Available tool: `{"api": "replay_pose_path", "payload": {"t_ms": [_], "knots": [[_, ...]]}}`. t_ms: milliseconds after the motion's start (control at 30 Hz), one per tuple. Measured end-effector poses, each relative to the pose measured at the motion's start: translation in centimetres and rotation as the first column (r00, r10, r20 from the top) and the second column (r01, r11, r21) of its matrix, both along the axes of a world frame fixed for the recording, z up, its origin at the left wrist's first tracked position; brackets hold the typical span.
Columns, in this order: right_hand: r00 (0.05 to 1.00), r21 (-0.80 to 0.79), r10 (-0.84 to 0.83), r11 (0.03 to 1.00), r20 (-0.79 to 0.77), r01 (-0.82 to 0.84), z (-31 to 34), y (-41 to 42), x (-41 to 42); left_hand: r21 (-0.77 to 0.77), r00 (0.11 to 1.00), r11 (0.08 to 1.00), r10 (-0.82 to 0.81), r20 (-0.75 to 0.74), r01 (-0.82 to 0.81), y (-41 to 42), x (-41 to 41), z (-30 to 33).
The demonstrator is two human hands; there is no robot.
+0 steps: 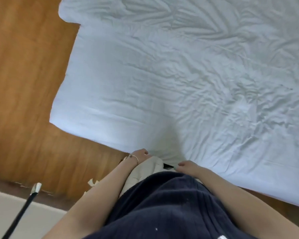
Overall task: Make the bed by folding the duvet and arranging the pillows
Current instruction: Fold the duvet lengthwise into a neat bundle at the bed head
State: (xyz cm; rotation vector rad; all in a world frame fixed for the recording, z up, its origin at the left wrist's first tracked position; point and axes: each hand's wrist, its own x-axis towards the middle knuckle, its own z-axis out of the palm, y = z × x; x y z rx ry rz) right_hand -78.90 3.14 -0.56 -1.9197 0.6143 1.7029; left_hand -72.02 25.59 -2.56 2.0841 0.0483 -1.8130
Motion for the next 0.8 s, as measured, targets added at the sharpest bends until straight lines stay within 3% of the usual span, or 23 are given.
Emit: {"api": "replay_pose_path", "payload": {"t_ms": [133, 333, 467, 667, 800], "knots": [[0.993, 0.080, 0.089, 0.992, 0.074, -0.095, 0.5, 3.5, 2.7, 0.031, 0.997, 0.997, -0.066, 0.027, 0.065, 2.6, 1.3, 1.1], [0.965, 0.221, 0.179, 0.950, 0.191, -0.220, 1.6, 9.5, 7.4, 0.158, 0.998, 0.987, 0.027, 0.057, -0.036, 9.3, 1.4, 4.4], [0.951, 0.207, 0.226, 0.940, 0.209, -0.269, 2.2, 13.2, 8.6, 0.206, 0.991, 0.972, 0.096, 0.095, -0.114, 12.6, 2.3, 3.8], [0.955, 0.068, 0.254, 0.961, 0.155, -0.267, 0.0, 17.5, 10.7, 0.227, 0.992, 0.973, 0.007, 0.129, -0.036, 18.5, 5.8, 2.3], [0.968, -0.040, 0.215, 0.977, 0.133, -0.211, -1.6, 24.0, 13.2, 0.149, 0.994, 0.988, -0.059, 0.094, 0.045, 24.9, 10.7, 0.4]]}}
